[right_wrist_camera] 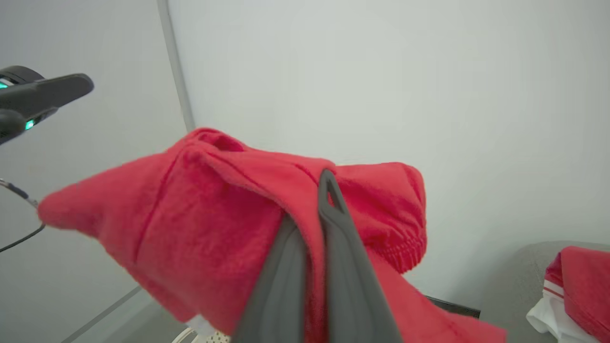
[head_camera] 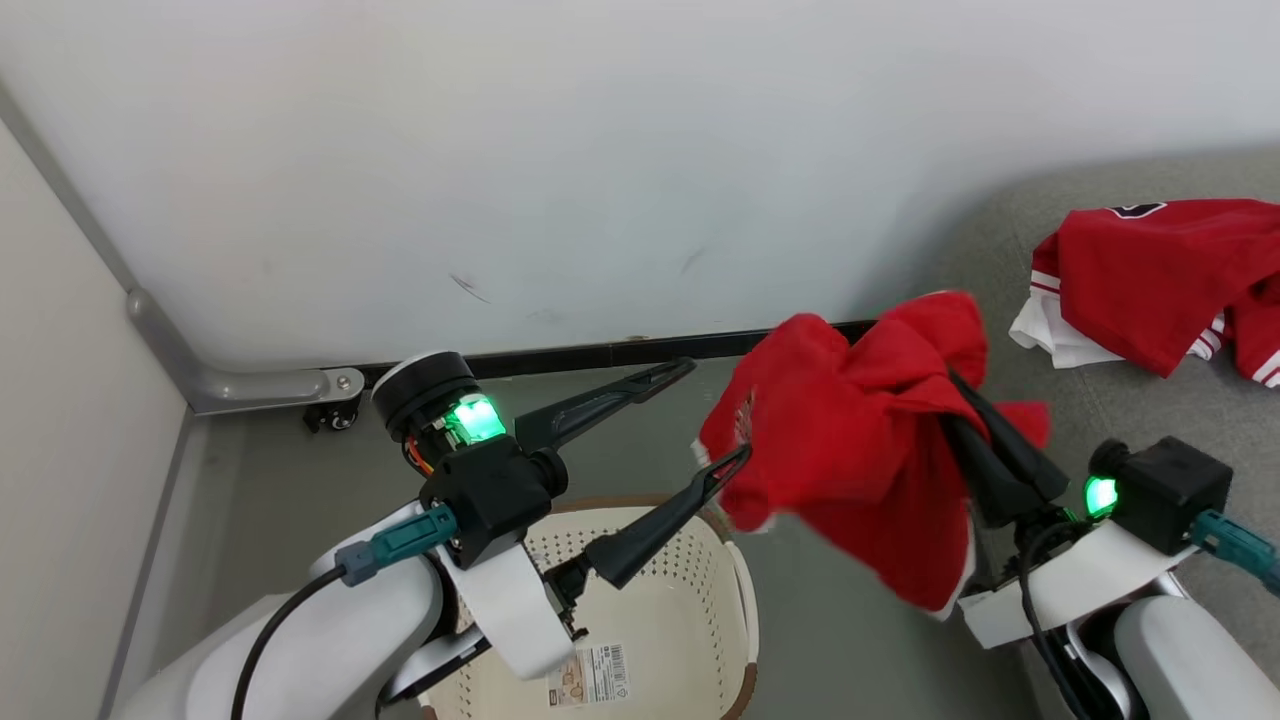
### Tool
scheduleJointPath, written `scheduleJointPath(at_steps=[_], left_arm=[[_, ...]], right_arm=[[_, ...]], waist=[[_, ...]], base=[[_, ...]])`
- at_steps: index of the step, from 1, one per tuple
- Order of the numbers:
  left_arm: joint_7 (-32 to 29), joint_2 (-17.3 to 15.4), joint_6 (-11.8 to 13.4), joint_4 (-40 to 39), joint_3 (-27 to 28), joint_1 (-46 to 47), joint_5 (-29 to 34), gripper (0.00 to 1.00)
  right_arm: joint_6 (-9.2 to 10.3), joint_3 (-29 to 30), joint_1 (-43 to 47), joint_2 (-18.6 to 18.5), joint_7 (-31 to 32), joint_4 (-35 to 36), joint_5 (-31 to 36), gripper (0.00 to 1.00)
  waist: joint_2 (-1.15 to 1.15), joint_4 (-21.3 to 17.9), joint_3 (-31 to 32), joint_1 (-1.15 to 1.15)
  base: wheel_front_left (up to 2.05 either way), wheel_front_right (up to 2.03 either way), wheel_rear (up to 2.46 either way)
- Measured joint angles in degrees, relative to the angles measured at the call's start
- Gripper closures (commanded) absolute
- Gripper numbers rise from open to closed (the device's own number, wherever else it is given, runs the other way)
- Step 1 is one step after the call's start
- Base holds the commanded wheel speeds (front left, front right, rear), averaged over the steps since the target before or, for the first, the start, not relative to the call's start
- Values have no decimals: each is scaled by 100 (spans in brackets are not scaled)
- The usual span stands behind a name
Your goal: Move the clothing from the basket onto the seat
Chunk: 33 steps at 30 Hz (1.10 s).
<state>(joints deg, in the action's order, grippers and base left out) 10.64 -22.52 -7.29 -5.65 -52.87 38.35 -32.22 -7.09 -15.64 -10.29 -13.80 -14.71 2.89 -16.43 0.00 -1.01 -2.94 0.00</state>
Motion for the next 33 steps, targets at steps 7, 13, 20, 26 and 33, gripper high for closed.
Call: scheduleJointPath(at_steps=[7,13,20,26,33], left_arm=[[-67,-30,0,-64,-182,24,-38,0],[-125,-52,0,-99,-319,120,-107,0],[-200,-105,0,-115,-419,161,-107,0],[-254,-122,0,-124,-491,221,-167,0],[-353,-170,0,-133,-595,223,-274,0]], right_arm=[[0,375,246,124,0,141,171,100],[0,645,403,229,0,312,253,100],[0,828,572,348,0,466,372,100],[0,945,676,449,0,605,494,100],[0,1020,813,563,0,755,536,100]], waist=[[0,-146,-66,0],[0,-318,-135,0],[0,-570,-228,0],[0,-818,-318,0],[0,-1117,-425,0]], base=[[0,0,0],[0,0,0],[0,0,0],[0,0,0],[0,0,0]])
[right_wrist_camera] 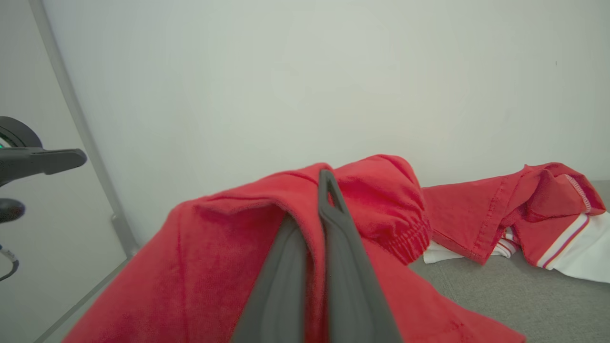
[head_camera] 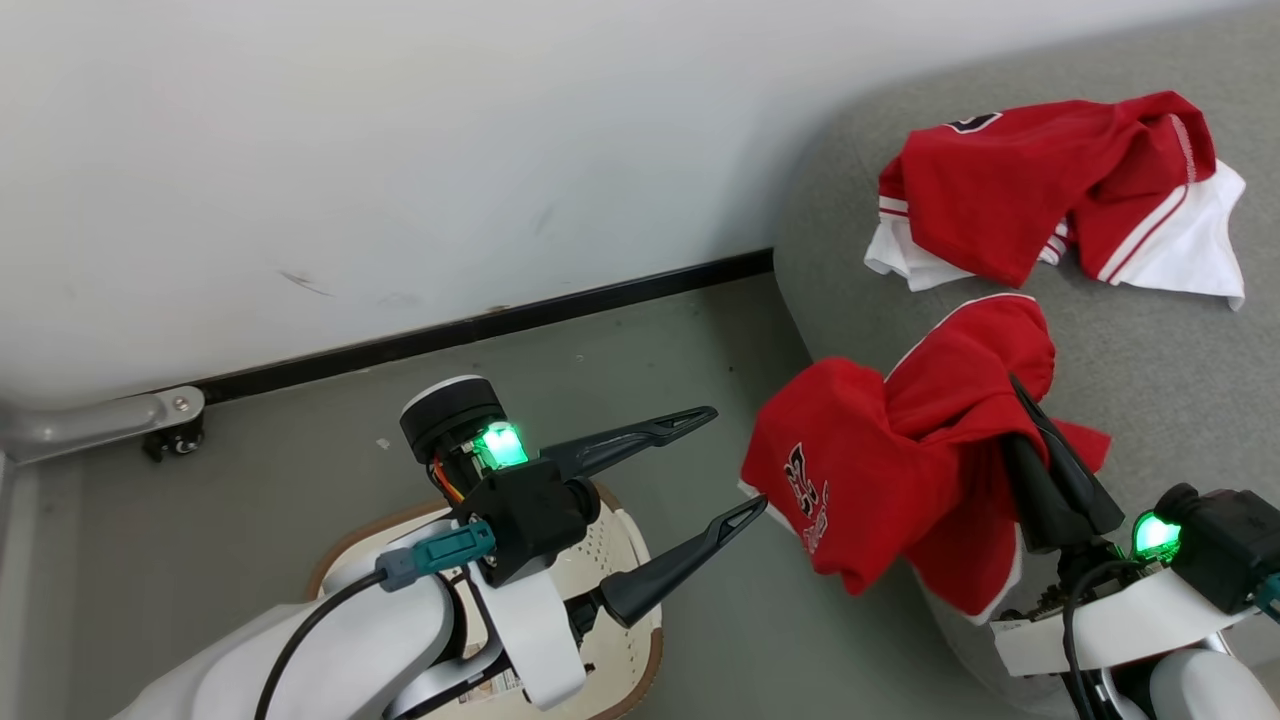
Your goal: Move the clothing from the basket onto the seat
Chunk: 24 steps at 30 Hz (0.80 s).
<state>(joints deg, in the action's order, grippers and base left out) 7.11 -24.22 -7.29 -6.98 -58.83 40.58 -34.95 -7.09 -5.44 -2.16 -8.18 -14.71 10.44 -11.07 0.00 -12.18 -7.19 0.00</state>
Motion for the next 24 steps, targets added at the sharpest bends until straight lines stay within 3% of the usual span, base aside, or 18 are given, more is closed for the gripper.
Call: scheduleJointPath(at_steps=[17,24], left_arm=[[-186,-278,0,-63,-60,6,-84,0],[-288,-363,9,-141,-42,6,-87,0]], right_arm=[[0,-71,99,204,0,171,52,100],[0,322,29,366,0,169,59,100]], waist=[[0,-626,-318,0],[0,-824,-486,0]], base=[[0,0,0],[0,0,0]])
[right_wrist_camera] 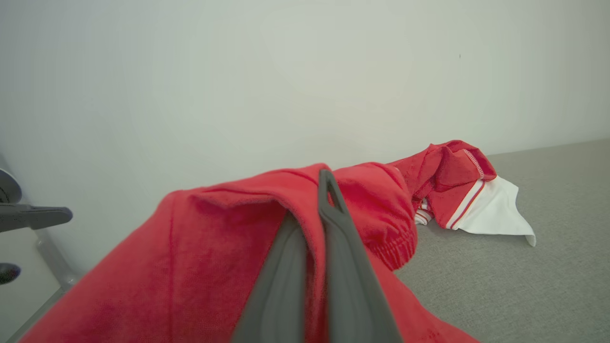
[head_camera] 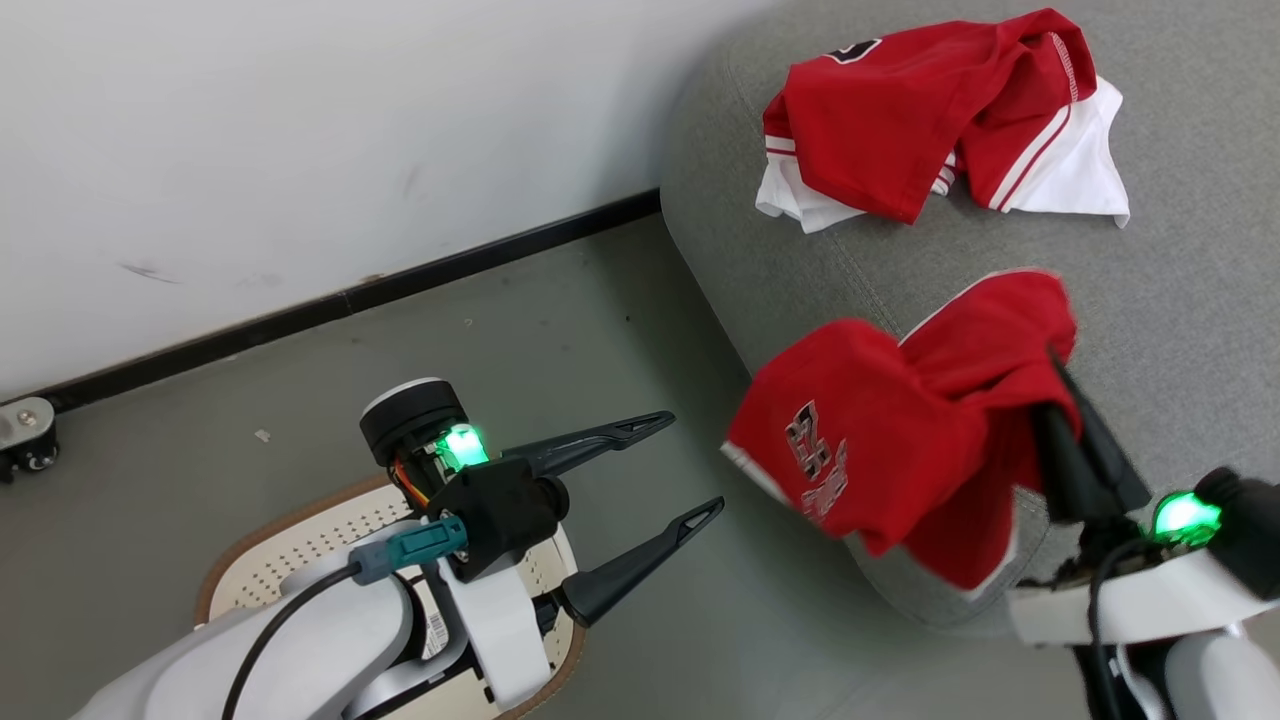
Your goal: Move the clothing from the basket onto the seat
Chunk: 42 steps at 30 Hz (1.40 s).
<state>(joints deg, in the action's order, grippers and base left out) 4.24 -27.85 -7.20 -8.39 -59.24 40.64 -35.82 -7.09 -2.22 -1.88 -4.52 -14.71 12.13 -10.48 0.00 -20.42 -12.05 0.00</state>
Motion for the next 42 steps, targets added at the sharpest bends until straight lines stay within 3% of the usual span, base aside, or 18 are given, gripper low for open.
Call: scheduleJointPath(at_steps=[17,42], left_arm=[[-276,-326,110,-438,125,2,-48,0],[-631,-996,286,-1266,386,143,-86,0]], right_arm=[[0,1061,-1850,59,70,-545,230,100],[-1,1678,-5042,-1390,1577,-1670,501,100]], waist=[[0,8,-643,0],[0,367,-1900,0]], base=[[0,0,0],[0,0,0]])
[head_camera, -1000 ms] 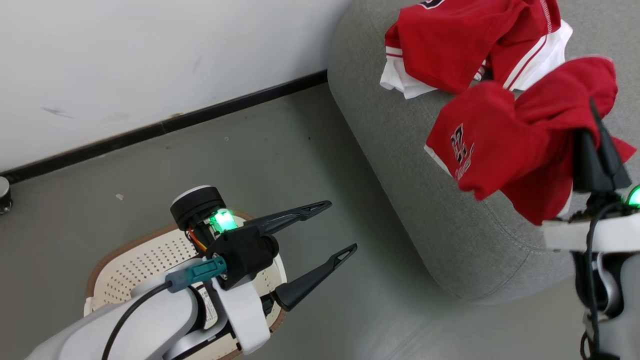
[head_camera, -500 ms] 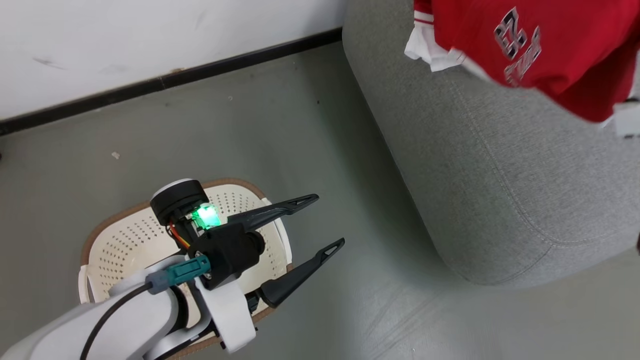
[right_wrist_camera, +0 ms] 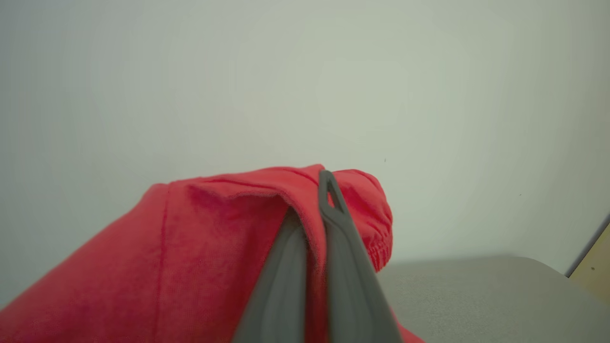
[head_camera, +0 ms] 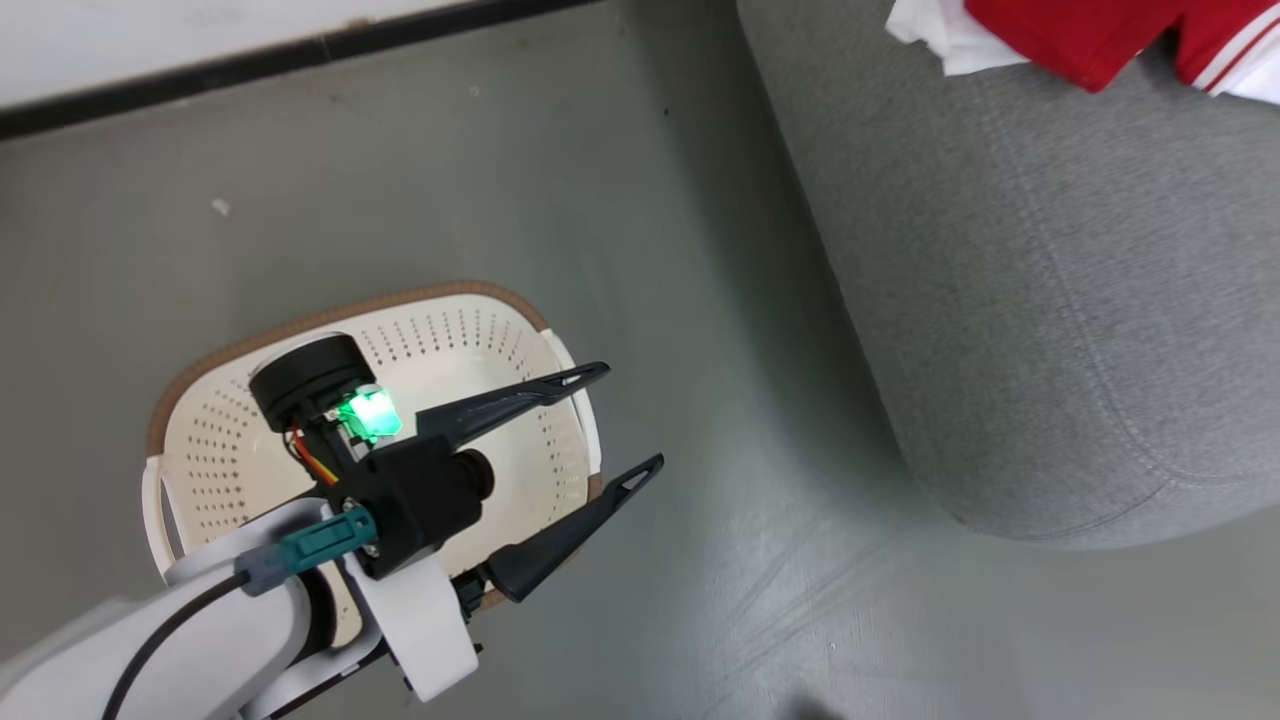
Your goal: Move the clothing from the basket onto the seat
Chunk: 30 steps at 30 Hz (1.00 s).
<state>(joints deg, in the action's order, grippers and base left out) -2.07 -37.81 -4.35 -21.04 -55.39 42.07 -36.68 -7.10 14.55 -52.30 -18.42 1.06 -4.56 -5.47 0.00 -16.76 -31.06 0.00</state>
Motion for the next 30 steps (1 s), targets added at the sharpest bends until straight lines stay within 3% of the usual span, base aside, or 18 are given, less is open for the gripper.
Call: scheduleJointPath(at_steps=[15,21,30], left_arm=[[-48,-365,33,-403,129,52,33,0],[-64,-453,22,-501,212,130,93,0],[-89,-698,-62,-521,142,196,160,0]], right_arm=[[0,790,-782,-921,147,-213,1098,100],[-3,1454,-672,-739,155,-708,1452,100],[-3,2269,-559,-93,267,-1140,1557,100]], waist=[[0,203,-814,0],[0,304,-1117,0],[0,510,-1462,0]], base=[[0,0,0],[0,0,0],[0,0,0]])
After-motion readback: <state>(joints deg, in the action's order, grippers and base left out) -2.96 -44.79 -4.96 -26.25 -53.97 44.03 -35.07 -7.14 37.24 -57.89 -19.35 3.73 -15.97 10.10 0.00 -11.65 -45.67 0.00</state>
